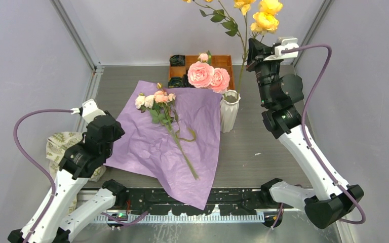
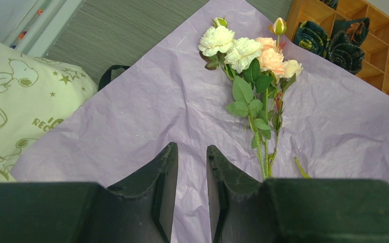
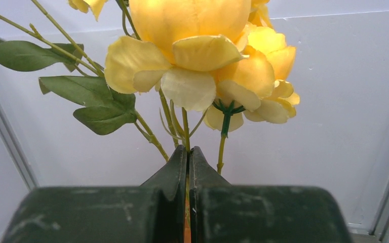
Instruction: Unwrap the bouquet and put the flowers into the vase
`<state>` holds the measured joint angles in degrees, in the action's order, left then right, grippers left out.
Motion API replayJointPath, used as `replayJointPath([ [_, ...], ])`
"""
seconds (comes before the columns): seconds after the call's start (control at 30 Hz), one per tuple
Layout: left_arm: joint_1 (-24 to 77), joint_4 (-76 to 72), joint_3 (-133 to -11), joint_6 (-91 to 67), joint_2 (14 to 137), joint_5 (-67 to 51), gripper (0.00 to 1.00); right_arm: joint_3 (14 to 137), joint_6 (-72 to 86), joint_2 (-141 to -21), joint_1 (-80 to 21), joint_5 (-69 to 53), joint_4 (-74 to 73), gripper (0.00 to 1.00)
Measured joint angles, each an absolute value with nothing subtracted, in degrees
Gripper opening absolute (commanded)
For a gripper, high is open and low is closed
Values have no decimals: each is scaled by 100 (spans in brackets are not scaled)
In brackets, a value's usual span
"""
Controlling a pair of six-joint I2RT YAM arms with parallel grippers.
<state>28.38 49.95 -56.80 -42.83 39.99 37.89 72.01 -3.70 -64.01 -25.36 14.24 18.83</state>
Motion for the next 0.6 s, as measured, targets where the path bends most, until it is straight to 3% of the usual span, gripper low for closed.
replayJointPath([
  [0.6, 2838, 4982, -5673, -4283, 4066, 3789, 29, 7181, -110, -6687, -2539, 1175, 2296, 1],
])
